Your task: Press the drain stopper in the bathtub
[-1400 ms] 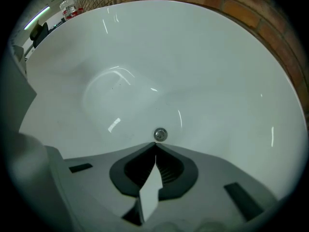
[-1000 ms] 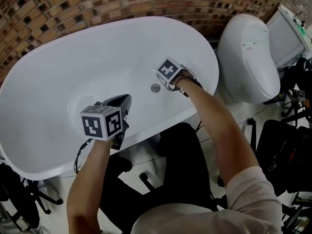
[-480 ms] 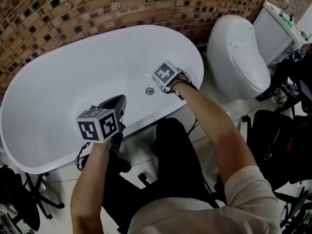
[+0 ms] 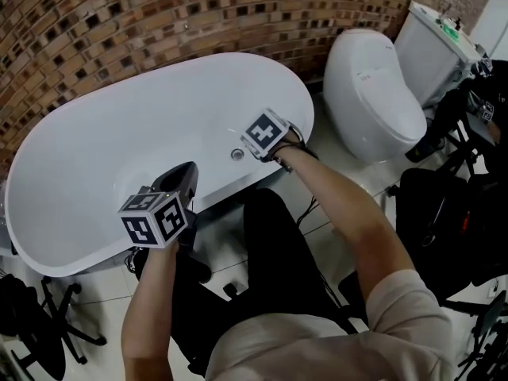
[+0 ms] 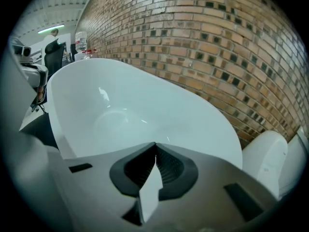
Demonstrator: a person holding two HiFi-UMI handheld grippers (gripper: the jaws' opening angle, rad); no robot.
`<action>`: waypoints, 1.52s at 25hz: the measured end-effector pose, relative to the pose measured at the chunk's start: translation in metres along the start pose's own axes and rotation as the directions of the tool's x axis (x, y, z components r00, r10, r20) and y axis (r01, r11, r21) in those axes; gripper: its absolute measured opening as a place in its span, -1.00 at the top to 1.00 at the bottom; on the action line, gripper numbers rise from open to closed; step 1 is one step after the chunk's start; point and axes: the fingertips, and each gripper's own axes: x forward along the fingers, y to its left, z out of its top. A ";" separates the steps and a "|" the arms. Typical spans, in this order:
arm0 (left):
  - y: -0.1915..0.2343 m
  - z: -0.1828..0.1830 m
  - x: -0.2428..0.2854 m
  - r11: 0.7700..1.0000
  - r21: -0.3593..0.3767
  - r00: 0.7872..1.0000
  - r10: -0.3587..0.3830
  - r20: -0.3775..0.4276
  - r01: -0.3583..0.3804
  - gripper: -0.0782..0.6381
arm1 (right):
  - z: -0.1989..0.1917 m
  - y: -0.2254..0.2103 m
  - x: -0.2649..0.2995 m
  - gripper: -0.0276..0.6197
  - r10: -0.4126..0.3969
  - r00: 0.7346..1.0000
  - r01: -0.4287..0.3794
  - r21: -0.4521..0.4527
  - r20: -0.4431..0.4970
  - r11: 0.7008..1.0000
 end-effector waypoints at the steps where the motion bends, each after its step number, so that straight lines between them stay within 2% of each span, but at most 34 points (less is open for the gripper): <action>1: -0.004 0.001 -0.004 1.000 0.006 1.000 -0.001 0.009 0.001 0.76 | -0.001 0.002 -0.007 0.87 -0.007 1.000 0.007 -0.003 0.010 1.000; 5: -0.015 0.003 -0.019 0.999 0.038 1.000 -0.001 0.028 0.000 0.76 | 0.010 0.008 -0.035 0.86 -0.036 0.993 0.041 -0.044 0.110 0.998; 8: -0.020 0.003 -0.029 0.999 0.052 0.999 0.003 0.043 -0.005 0.76 | 0.010 0.021 -0.051 0.87 -0.027 0.988 0.033 -0.036 0.153 0.999; 16: -0.028 0.003 -0.056 0.998 0.062 0.996 0.005 0.091 -0.010 0.76 | 0.008 0.039 -0.087 0.86 -0.063 0.961 0.066 -0.001 0.268 0.998; 23: -0.024 -0.007 -0.077 0.998 0.052 0.989 0.031 0.142 -0.039 0.76 | 0.011 0.067 -0.113 0.86 -0.058 0.914 0.065 -0.003 0.402 0.998; 32: -0.010 -0.026 -0.106 0.990 0.096 0.977 0.085 0.193 -0.105 0.76 | 0.002 0.094 -0.130 0.87 -0.054 0.856 0.064 -0.001 0.515 0.998; 38: 0.006 -0.048 -0.121 0.986 0.090 0.966 0.116 0.230 -0.139 0.76 | -0.018 0.107 -0.113 0.88 -0.038 0.839 0.040 0.008 0.544 0.999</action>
